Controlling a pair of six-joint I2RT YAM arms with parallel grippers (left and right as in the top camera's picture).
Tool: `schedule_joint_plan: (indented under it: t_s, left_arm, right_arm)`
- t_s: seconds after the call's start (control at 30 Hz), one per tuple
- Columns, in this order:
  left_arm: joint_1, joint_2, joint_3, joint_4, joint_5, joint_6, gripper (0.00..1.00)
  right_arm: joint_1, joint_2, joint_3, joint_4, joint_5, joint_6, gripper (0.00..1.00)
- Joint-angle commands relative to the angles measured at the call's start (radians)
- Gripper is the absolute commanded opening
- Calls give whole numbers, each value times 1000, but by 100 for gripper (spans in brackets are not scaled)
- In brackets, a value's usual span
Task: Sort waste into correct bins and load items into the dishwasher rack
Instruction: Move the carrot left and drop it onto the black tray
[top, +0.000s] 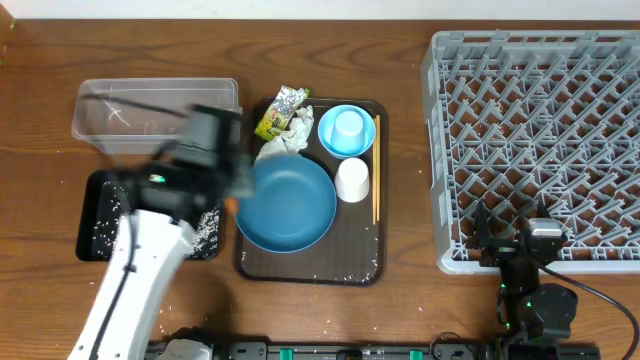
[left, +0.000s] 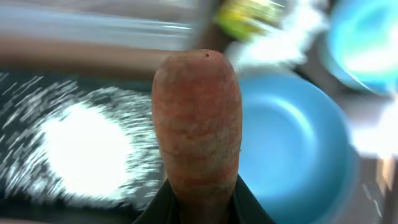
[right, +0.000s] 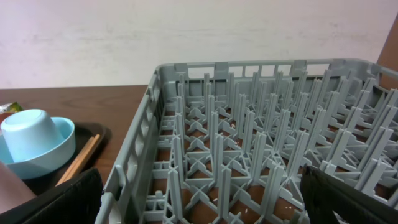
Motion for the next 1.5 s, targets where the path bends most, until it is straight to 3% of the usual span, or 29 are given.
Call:
schedule_joint_plan:
  t_s: [0.0,0.17,0.37,0.47,0.6,0.97,1.0,1.03,1.1,1.37,1.47]
  left_arm:
    - [167,25,-47,-9,-23,-126,6]
    - [383,75,-111,-4,-18,-210,6]
    - [512,130,-143,19,56,-283,7]
    - [532,161,-143,39,56,-291,8]
    - [534,216,-143,64,56,-293,22]
    - [535,264,-142,91,56,-298,29]
    - [535,261,-142,94,56,-298,33]
    - [535,259,-141,95,56,-298,43]
    - [535,252,-141,101,56,-298,81]
    - [534,230,-87,34,69,-293,88]
    - [534,174,-53,26,166,-225,88]
  right_arm:
    - [-3,-5,-1,-3,0,3,99]
    - [-3,-5,-1,-3,0,3,99]
    - [-3,-5,-1,-3,0,3,99]
    - [-3,-5,-1,-3,0,3,99]
    - [-3,-5,-1,-3,0,3,99]
    - [-3,-5,-1,-3,0,3,99]
    - [-3,-5,-1,-3,0,3,99]
    - [-3,-5,-1,-3,0,3,99]
    - [-3,-5,-1,-3,0,3,99]
    - [-3,-5,-1,-3,0,3,99]
    - [-3,-5,-1,-3,0,3,99]
